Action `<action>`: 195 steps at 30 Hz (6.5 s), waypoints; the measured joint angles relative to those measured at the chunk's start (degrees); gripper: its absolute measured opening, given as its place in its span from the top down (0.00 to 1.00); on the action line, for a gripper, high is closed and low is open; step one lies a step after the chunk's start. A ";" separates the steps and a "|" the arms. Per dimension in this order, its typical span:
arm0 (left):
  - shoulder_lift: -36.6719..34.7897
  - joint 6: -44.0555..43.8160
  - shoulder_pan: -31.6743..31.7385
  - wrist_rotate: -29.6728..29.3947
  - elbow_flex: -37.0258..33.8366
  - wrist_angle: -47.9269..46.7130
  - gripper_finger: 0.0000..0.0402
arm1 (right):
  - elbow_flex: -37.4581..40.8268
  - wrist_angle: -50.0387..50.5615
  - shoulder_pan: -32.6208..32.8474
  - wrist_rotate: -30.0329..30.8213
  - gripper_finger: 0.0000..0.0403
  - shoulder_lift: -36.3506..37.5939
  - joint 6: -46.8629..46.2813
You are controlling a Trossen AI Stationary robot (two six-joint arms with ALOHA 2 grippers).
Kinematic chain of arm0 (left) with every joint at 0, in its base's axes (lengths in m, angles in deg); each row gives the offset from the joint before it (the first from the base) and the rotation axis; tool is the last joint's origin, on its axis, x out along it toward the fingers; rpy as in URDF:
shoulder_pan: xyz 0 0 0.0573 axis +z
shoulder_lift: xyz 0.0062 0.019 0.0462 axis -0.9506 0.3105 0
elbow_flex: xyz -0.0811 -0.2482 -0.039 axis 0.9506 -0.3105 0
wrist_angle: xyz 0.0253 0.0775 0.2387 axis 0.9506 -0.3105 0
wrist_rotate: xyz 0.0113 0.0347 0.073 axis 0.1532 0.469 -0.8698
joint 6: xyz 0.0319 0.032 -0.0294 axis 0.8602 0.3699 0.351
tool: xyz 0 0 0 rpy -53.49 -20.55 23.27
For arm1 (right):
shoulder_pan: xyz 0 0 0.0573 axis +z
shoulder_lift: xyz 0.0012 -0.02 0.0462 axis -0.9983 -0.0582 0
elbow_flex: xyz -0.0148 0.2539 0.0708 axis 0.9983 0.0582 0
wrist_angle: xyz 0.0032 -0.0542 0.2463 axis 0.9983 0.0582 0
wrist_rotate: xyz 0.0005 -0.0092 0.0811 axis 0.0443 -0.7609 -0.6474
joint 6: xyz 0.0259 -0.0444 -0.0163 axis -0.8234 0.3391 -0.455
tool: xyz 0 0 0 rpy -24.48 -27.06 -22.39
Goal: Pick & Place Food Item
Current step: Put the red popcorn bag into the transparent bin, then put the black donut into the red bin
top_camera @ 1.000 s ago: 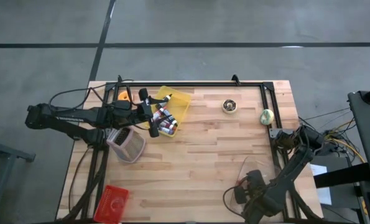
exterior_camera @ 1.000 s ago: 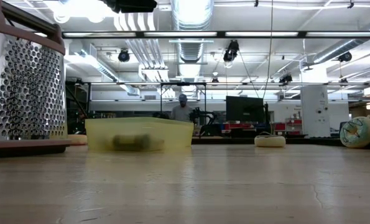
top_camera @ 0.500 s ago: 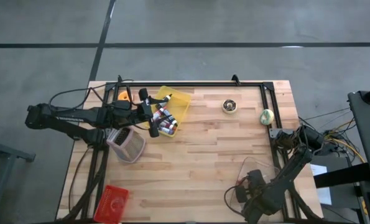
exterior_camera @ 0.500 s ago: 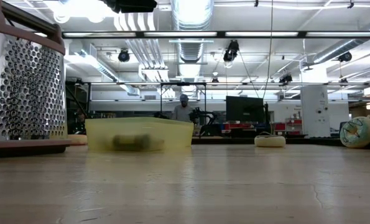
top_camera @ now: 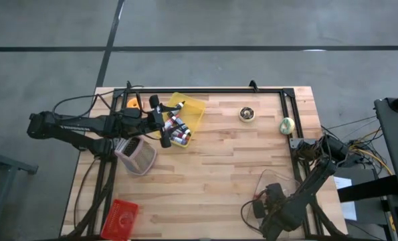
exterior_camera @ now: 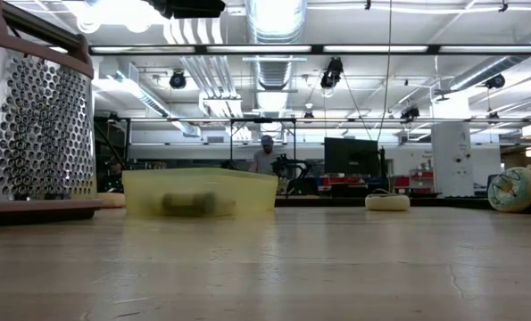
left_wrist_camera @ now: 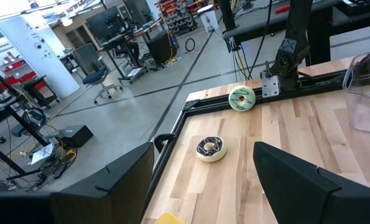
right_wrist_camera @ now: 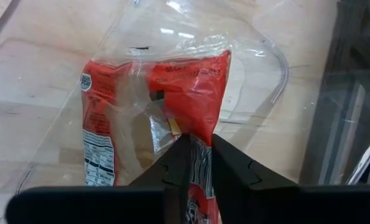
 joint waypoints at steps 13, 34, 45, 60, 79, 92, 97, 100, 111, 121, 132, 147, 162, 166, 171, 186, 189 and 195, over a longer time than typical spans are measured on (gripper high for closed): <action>0.00 0.02 -0.01 0.00 -0.01 0.00 0.30 | 0.00 0.02 0.00 0.02 0.70 0.02 0.00; 0.00 0.00 0.01 0.00 -0.01 0.02 0.30 | 0.74 0.04 0.00 0.11 0.60 0.04 0.00; 0.00 0.00 0.00 0.00 -0.01 0.01 0.30 | 0.74 -0.46 0.00 0.11 0.60 0.27 0.02; 0.00 0.00 -0.01 0.00 -0.01 0.00 0.30 | -6.67 8.14 -0.19 5.08 0.60 3.10 3.16; -0.02 0.00 0.01 0.00 -0.01 0.00 0.30 | -12.64 14.60 -3.90 19.67 0.60 8.30 16.32; 0.00 0.00 0.01 0.00 -0.01 0.00 0.30 | -11.69 14.56 -17.59 19.75 0.60 11.33 38.57; 0.00 0.00 0.01 0.00 -0.01 0.02 0.30 | -11.69 14.56 -23.01 19.72 0.60 11.50 41.76; 0.00 0.00 -0.01 0.00 -0.01 0.00 0.30 | -11.69 14.00 -25.68 19.73 0.60 11.50 48.80; 0.00 0.00 0.01 0.00 -0.01 0.02 0.30 | -11.45 7.94 -33.89 22.73 0.60 11.50 69.82; 0.00 0.00 0.00 0.01 -0.01 0.02 0.30 | -7.62 1.84 -41.78 21.60 0.60 11.47 84.99; 0.00 0.00 0.01 0.00 -0.01 0.00 0.30 | 0.04 -7.86 -50.20 17.63 0.60 11.67 99.21; 0.00 0.00 0.00 0.00 -0.01 0.01 0.30 | 4.97 -12.08 -58.83 17.55 0.60 11.78 109.66; 0.00 0.00 0.01 0.00 -0.01 0.02 0.30 | 7.32 -19.10 -68.80 7.17 0.60 11.78 122.48; 0.00 0.00 -0.01 0.00 -0.01 0.02 0.30 | 7.72 -19.04 -71.03 6.83 0.60 11.78 124.12; 0.00 0.00 0.01 0.00 -0.01 0.02 0.30 | 8.36 -18.97 -74.53 6.87 0.60 11.78 125.89; 0.00 0.00 0.01 0.01 -0.01 0.01 0.30 | 17.85 -30.69 -85.01 1.05 0.60 11.76 131.66; 0.00 0.00 0.00 0.00 -0.01 0.02 0.30 | 19.23 -32.91 -85.53 1.58 0.60 11.76 132.47; 0.00 0.00 0.01 0.00 -0.01 0.00 0.30 | 20.13 -34.21 -85.81 5.33 0.60 11.76 132.82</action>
